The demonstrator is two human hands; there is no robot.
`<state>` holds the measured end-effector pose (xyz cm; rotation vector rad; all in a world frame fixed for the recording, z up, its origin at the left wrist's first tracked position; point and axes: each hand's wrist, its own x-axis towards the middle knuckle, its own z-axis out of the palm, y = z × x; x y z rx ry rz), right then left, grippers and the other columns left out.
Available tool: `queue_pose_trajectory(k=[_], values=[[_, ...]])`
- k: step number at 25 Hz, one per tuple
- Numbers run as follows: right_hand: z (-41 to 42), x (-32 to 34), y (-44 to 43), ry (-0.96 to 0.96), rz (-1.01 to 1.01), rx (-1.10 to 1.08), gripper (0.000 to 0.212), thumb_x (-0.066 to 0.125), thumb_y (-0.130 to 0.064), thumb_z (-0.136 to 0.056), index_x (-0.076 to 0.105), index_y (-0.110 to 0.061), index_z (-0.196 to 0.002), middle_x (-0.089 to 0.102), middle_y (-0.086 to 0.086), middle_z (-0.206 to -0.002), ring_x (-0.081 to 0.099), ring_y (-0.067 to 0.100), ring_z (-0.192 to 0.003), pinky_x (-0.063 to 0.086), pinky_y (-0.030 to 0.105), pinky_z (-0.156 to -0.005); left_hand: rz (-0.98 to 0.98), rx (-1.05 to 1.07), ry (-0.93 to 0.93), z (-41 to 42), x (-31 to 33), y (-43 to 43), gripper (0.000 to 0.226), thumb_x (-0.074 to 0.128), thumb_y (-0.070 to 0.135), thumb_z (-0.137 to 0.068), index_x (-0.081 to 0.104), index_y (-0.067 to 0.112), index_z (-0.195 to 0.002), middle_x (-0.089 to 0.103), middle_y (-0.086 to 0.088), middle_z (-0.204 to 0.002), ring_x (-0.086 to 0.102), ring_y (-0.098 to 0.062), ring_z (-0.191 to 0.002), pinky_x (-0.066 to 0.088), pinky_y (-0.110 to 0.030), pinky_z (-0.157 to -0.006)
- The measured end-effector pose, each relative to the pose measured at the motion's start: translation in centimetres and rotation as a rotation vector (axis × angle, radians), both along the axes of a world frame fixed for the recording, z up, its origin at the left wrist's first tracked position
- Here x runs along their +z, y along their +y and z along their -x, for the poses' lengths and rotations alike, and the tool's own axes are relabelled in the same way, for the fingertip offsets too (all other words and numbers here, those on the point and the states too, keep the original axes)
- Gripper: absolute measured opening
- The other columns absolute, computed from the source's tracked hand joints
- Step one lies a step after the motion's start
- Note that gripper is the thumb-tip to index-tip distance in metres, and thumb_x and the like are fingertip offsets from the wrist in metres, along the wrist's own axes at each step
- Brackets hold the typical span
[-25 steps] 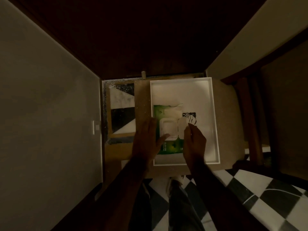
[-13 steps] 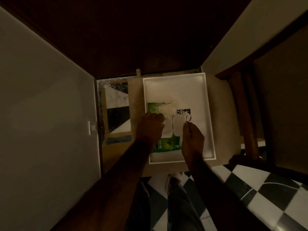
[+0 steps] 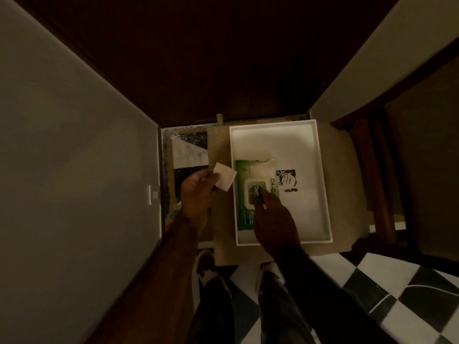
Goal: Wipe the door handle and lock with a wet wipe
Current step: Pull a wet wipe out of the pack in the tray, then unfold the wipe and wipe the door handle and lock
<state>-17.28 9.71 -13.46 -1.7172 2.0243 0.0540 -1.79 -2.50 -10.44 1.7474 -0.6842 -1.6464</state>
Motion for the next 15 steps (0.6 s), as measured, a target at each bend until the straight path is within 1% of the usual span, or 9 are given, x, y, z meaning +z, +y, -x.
queue_pose_trajectory(k=[2, 3, 4, 5, 7, 8, 10, 13, 15], values=[[-0.5, 0.7, -0.8, 0.053, -0.081, 0.006, 0.052, 0.062, -0.028, -0.105, 0.054, -0.006, -0.152, 0.050, 0.020, -0.161, 0.052, 0.035, -0.145, 0.053, 0.046, -0.111, 0.009, 0.002, 0.024, -0.4, 1.2, 0.0, 0.016, 0.066, 0.006, -0.093, 0.073, 0.016, -0.104, 0.074, -0.011, -0.107, 0.068, -0.034, -0.108, 0.054, -0.053, -0.097], [-0.6, 1.5, -1.7, 0.027, -0.118, -0.029, 0.050, 0.061, -0.031, -0.107, 0.055, -0.008, -0.151, 0.051, 0.017, -0.160, 0.053, 0.033, -0.143, 0.050, 0.043, -0.113, 0.024, -0.006, 0.041, -0.8, 2.0, 0.2, 0.017, 0.066, 0.006, -0.093, 0.073, 0.017, -0.103, 0.075, -0.010, -0.106, 0.069, -0.033, -0.109, 0.054, -0.052, -0.097], [-0.5, 3.0, -2.9, -0.071, -0.148, -0.096, 0.046, 0.062, -0.032, -0.107, 0.059, -0.010, -0.148, 0.055, 0.015, -0.155, 0.057, 0.030, -0.138, 0.051, 0.040, -0.112, 0.041, -0.017, 0.060, -1.2, 3.1, 0.4, 0.017, 0.067, 0.006, -0.093, 0.073, 0.018, -0.104, 0.076, -0.009, -0.106, 0.070, -0.033, -0.109, 0.056, -0.049, -0.096], [-0.2, 5.1, -4.5, -0.271, -0.170, -0.216, 0.041, 0.064, -0.030, -0.107, 0.064, -0.011, -0.144, 0.061, 0.013, -0.150, 0.063, 0.027, -0.132, 0.053, 0.037, -0.109, 0.059, -0.028, 0.087, -1.5, 4.7, 0.4, 0.018, 0.067, 0.008, -0.093, 0.074, 0.018, -0.106, 0.078, -0.007, -0.105, 0.071, -0.031, -0.109, 0.058, -0.047, -0.095], [-0.2, 9.5, -6.9, -0.837, -0.130, -0.545, 0.029, 0.068, -0.024, -0.106, 0.074, -0.015, -0.134, 0.073, 0.012, -0.139, 0.073, 0.021, -0.119, 0.061, 0.029, -0.098, 0.082, -0.037, 0.117, -1.7, 7.7, 0.3, 0.021, 0.069, 0.010, -0.092, 0.074, 0.018, -0.110, 0.080, -0.005, -0.105, 0.073, -0.030, -0.108, 0.060, -0.046, -0.093], [-0.5, 12.3, -7.6, -1.088, -0.078, -0.657, 0.024, 0.070, -0.022, -0.105, 0.078, -0.018, -0.127, 0.077, 0.011, -0.132, 0.077, 0.020, -0.113, 0.064, 0.025, -0.093, 0.100, -0.021, 0.126, -1.8, 9.7, 0.2, 0.023, 0.070, 0.010, -0.091, 0.073, 0.018, -0.113, 0.079, -0.005, -0.107, 0.073, -0.031, -0.107, 0.060, -0.047, -0.092], [-1.1, 17.4, -8.5, -1.351, 0.024, -0.699, 0.019, 0.071, -0.019, -0.104, 0.083, -0.017, -0.118, 0.083, 0.008, -0.119, 0.080, 0.022, -0.108, 0.065, 0.025, -0.090, 0.158, 0.006, 0.128, -1.6, 14.0, -0.1, 0.026, 0.071, 0.011, -0.090, 0.073, 0.021, -0.114, 0.079, -0.005, -0.107, 0.075, -0.029, -0.103, 0.062, -0.044, -0.086], [-1.5, 23.5, -9.8, -1.480, 0.069, -0.731, 0.019, 0.070, -0.011, -0.104, 0.081, -0.006, -0.118, 0.085, 0.012, -0.111, 0.081, 0.027, -0.109, 0.065, 0.025, -0.089, 0.278, -0.054, 0.037, -0.9, 19.7, -0.9, 0.017, 0.074, 0.014, -0.088, 0.079, 0.029, -0.094, 0.081, 0.000, -0.099, 0.076, -0.026, -0.098, 0.062, -0.031, -0.076], [-1.3, 27.8, -10.7, -1.507, 0.079, -0.735, 0.020, 0.070, -0.010, -0.103, 0.080, -0.003, -0.119, 0.085, 0.012, -0.111, 0.081, 0.025, -0.108, 0.065, 0.024, -0.086, 0.417, -0.127, -0.082, -0.8, 24.0, -1.6, 0.014, 0.075, 0.019, -0.088, 0.080, 0.032, -0.089, 0.079, 0.002, -0.101, 0.074, -0.014, -0.096, 0.058, -0.020, -0.073]])
